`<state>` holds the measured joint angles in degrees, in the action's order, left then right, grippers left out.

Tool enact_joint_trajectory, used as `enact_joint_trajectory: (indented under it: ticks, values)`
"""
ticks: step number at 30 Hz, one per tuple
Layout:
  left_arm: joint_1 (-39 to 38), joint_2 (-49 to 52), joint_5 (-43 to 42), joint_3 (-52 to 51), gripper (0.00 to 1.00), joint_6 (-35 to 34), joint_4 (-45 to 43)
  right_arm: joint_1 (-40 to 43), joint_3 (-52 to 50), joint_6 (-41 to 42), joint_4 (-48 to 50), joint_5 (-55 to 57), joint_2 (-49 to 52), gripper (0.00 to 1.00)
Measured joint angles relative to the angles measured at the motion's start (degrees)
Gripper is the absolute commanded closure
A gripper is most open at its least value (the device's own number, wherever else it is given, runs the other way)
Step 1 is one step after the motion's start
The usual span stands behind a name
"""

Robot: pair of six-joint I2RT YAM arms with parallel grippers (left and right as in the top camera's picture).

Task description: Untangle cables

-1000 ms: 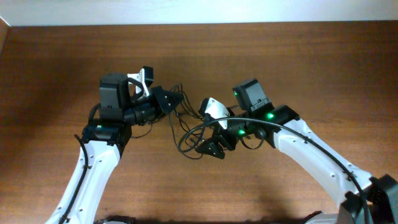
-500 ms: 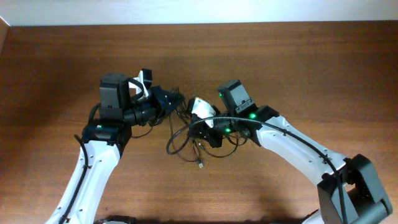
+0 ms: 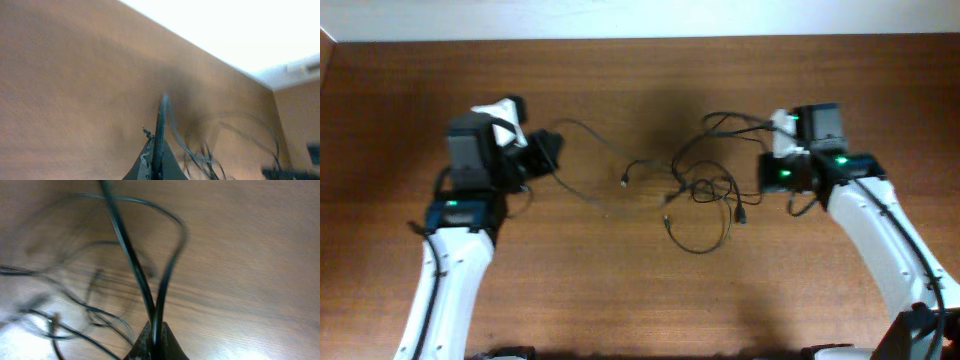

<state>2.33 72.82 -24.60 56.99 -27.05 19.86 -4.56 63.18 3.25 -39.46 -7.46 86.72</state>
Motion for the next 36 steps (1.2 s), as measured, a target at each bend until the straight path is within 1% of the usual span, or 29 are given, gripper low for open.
enact_joint_trajectory:
  ticks: [2,3,4,6,9,12,13,15,16,17,18,19,20,21,22,23,25,26,28,29,30,32,34,35,36]
  values:
    - [6.3,-1.7,3.0,6.4,1.00,1.6,-0.4,7.6,0.0,1.3,-1.0,0.4,0.0,0.96]
    - [8.3,-2.3,4.5,8.2,1.00,2.0,-0.3,10.1,0.1,1.4,-1.3,0.3,-0.1,0.96]
    - [11.9,-2.6,7.7,9.7,1.00,2.3,-0.7,14.1,0.1,2.2,-2.2,1.1,-0.1,0.96]
    - [18.0,-2.8,12.5,10.4,1.00,2.7,-0.3,19.9,0.1,3.5,-3.1,1.3,-0.1,0.96]
    - [29.9,-2.8,16.3,10.4,1.00,2.9,1.6,25.6,0.1,5.6,-3.5,1.9,-0.1,0.96]
    - [32.2,-2.8,17.7,10.4,1.00,2.6,3.1,25.8,0.1,7.3,-4.5,3.8,-0.1,0.96]
    - [32.2,-2.8,19.2,10.4,1.00,1.1,3.4,25.8,0.2,9.9,-6.7,7.6,-0.2,0.96]
    - [32.2,-2.8,20.2,10.4,1.00,-1.8,5.4,25.8,0.2,11.3,-6.4,8.7,-0.2,0.96]
    - [32.2,-2.8,18.6,10.4,1.00,-2.6,6.2,25.4,0.2,9.8,-5.0,6.3,-0.2,0.96]
    - [32.1,-2.6,12.5,10.4,1.00,-3.5,6.7,24.3,0.2,8.0,-4.4,2.4,-0.2,0.96]
    - [31.1,-2.1,7.3,10.4,1.00,-3.7,6.8,22.8,0.2,5.8,-4.2,-0.4,-0.2,0.96]
    - [28.3,-1.4,1.7,10.4,1.00,-3.9,7.5,19.8,0.2,3.8,-4.1,-3.0,-0.2,0.96]
    - [24.6,-0.3,-1.4,10.4,1.00,-3.9,7.9,17.7,0.2,2.5,-4.1,-4.4,-0.2,0.96]
    - [20.2,1.1,-2.6,10.4,1.00,-3.9,8.1,15.4,0.2,1.2,-4.1,-5.1,-0.3,0.96]
    - [16.3,2.6,-1.2,10.4,1.00,-4.0,8.5,13.9,0.2,0.5,-4.1,-5.6,-0.3,0.96]
    - [12.3,4.2,3.8,10.6,1.00,-4.1,10.2,13.3,0.2,-0.2,-4.2,-5.8,-0.3,0.96]
    - [4.4,9.5,16.6,10.9,1.00,-4.1,13.5,13.3,0.2,-0.5,-5.3,-5.8,0.3,0.96]
    - [1.0,12.7,21.4,10.9,1.00,-4.1,13.6,13.3,0.2,-0.5,-5.4,-5.9,0.9,0.96]
    - [-4.0,19.7,29.6,10.9,1.00,-4.1,13.9,13.3,0.2,-0.5,-5.5,-6.0,2.9,0.96]
    - [-4.9,22.4,31.9,10.9,1.00,-4.3,13.9,13.3,0.2,-0.5,-5.6,-6.0,3.3,0.96]
    - [-5.0,25.3,34.1,11.0,1.00,-6.9,14.1,13.3,0.2,-0.5,-5.6,-6.0,3.5,0.96]
    - [-5.0,28.0,34.9,11.0,0.95,-10.4,14.3,13.3,0.2,-0.5,-5.5,-6.2,3.5,0.96]
    - [-5.1,32.8,33.0,11.0,0.90,-12.9,14.8,13.3,0.2,-0.5,-5.5,-6.2,3.5,0.96]
    - [-5.2,34.6,29.3,11.0,0.86,-13.6,14.9,13.3,0.2,-0.5,-5.5,-6.2,3.5,0.96]
    - [-5.2,35.7,27.5,11.0,0.77,-13.7,14.6,13.3,0.2,-0.5,-5.6,-6.3,3.5,0.96]
